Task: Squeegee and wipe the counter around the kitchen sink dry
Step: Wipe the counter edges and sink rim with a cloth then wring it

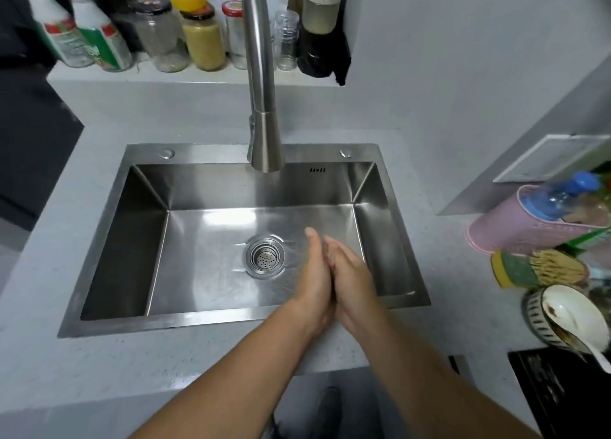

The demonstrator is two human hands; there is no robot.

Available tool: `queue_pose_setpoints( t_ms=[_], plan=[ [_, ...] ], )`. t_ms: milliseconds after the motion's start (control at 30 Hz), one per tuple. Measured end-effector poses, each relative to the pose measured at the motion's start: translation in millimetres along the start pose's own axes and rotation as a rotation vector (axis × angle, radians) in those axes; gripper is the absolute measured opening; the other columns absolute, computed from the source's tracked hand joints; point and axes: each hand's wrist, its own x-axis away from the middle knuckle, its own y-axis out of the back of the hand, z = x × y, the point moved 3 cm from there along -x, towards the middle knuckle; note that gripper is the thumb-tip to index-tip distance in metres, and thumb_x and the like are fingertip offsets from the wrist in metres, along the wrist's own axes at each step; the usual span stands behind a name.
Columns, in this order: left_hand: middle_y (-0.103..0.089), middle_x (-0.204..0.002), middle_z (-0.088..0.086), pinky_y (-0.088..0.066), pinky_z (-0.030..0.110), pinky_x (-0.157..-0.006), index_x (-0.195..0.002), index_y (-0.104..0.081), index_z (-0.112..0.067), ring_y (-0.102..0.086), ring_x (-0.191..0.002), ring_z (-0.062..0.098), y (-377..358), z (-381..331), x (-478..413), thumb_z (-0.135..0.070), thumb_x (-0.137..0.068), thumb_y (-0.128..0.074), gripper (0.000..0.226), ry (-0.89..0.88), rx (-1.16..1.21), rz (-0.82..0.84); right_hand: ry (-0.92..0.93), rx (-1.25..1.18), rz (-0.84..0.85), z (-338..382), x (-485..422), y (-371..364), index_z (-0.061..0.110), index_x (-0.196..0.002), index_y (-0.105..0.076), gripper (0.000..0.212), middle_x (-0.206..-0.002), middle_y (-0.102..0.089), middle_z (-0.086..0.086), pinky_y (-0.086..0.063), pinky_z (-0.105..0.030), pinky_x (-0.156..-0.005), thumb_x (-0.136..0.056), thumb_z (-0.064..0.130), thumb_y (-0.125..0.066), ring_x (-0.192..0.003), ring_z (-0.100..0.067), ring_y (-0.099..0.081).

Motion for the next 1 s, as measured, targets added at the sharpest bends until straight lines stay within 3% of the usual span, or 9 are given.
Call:
queue_pose_setpoints(
  t_ms=[100, 167, 233, 333, 400, 500, 700, 833, 1000],
  plan=[
    [-0.074, -0.102, -0.009, -0.034, 0.033, -0.111, -0.091, -0.074, -0.026, -0.064, -0.106, 0.008, 8.5, -1.1, -1.3, -0.07, -0.098, -0.03, 0.062, -0.068, -0.165, 0.044, -0.073, -0.168, -0.06, 9.6, -19.9, 12.3, 0.004, -0.098, -0.065, 0.013, -0.099, -0.07, -0.019, -0.06, -0.036, -0.08, -0.097, 0.003, -0.053, -0.098, -0.03, -0.069],
    [-0.065, -0.12, -0.01, -0.032, 0.032, -0.112, -0.114, -0.061, -0.028, -0.058, -0.112, 0.007, 22.4, -4.8, -0.8, -0.053, -0.105, -0.03, 0.041, -0.096, -0.254, -0.026, -0.126, -0.238, -0.067, 21.7, -34.9, 24.2, 0.001, -0.101, -0.062, 0.011, -0.107, -0.067, -0.022, -0.063, -0.034, -0.07, -0.098, 0.0, -0.051, -0.096, -0.033, -0.069],
    [-0.069, -0.119, 0.003, -0.041, 0.039, -0.107, -0.108, -0.06, -0.022, -0.062, -0.113, 0.019, 45.5, -1.8, -12.8, -0.051, -0.103, -0.037, 0.037, -0.226, -0.562, -0.105, -0.132, -0.132, -0.075, 28.1, -48.2, 34.8, 0.003, -0.1, -0.061, 0.009, -0.101, -0.066, -0.021, -0.056, -0.024, -0.05, -0.097, 0.001, -0.053, -0.073, -0.022, -0.066],
    [-0.068, -0.088, 0.003, -0.051, 0.041, -0.083, -0.082, -0.055, -0.02, -0.064, -0.089, 0.028, 77.9, 4.6, -27.0, -0.053, -0.096, -0.036, 0.04, -0.408, -1.08, -0.214, -0.092, 0.091, -0.074, 28.9, -66.4, 44.1, 0.008, -0.093, -0.06, 0.008, -0.079, -0.062, -0.012, -0.032, -0.017, -0.034, -0.097, 0.005, -0.053, -0.044, -0.007, -0.045],
    [-0.064, -0.085, 0.003, -0.048, 0.04, -0.075, -0.079, -0.053, -0.022, -0.06, -0.083, 0.03, 94.3, 11.0, -32.0, -0.047, -0.1, -0.034, 0.038, -0.463, -1.341, -0.26, -0.058, 0.238, -0.041, 26.8, -75.4, 45.0, 0.008, -0.087, -0.06, 0.013, -0.069, -0.055, -0.008, -0.028, -0.018, -0.034, -0.097, 0.016, -0.058, -0.039, -0.006, -0.04],
    [-0.067, -0.09, 0.004, -0.042, 0.04, -0.081, -0.088, -0.062, -0.021, -0.061, -0.09, 0.03, 109.6, 24.2, -36.2, -0.048, -0.097, -0.023, 0.048, -0.531, -1.617, -0.278, -0.031, 0.521, -0.021, 24.6, -79.6, 41.7, 0.01, -0.08, -0.062, 0.032, -0.063, -0.05, -0.002, -0.029, -0.019, -0.038, -0.092, 0.04, -0.063, -0.046, -0.009, -0.042],
    [-0.066, -0.09, -0.004, -0.04, 0.039, -0.087, -0.095, -0.064, -0.024, -0.061, -0.091, 0.023, 113.5, 38.7, -39.7, -0.047, -0.098, -0.025, 0.046, -0.608, -1.768, -0.274, 0.059, 0.717, 0.041, 10.2, -88.3, 37.0, 0.013, -0.074, -0.06, 0.023, -0.055, -0.05, -0.002, -0.036, -0.02, -0.036, -0.093, 0.025, -0.062, -0.046, -0.017, -0.046],
    [-0.067, -0.088, -0.004, -0.039, 0.039, -0.087, -0.093, -0.064, -0.024, -0.062, -0.089, 0.023, 112.5, 38.8, -41.2, -0.048, -0.098, -0.024, 0.047, -0.616, -1.788, -0.262, -0.103, 0.419, 0.143, 4.9, -87.5, 35.2, 0.008, -0.104, -0.063, 0.011, -0.083, -0.063, -0.011, -0.058, -0.03, -0.045, -0.1, 0.012, -0.053, -0.057, -0.024, -0.065],
    [-0.066, -0.092, -0.006, -0.038, 0.038, -0.089, -0.097, -0.064, -0.025, -0.061, -0.091, 0.02, 112.7, 39.2, -42.1, -0.05, -0.098, -0.022, 0.049, -0.607, -1.802, -0.262, 0.098, 0.603, 0.094, 4.0, -99.0, 47.6, 0.017, -0.081, -0.069, 0.025, -0.065, -0.059, -0.003, -0.036, -0.02, -0.038, -0.099, 0.016, -0.052, -0.039, -0.009, -0.043]
  ],
)
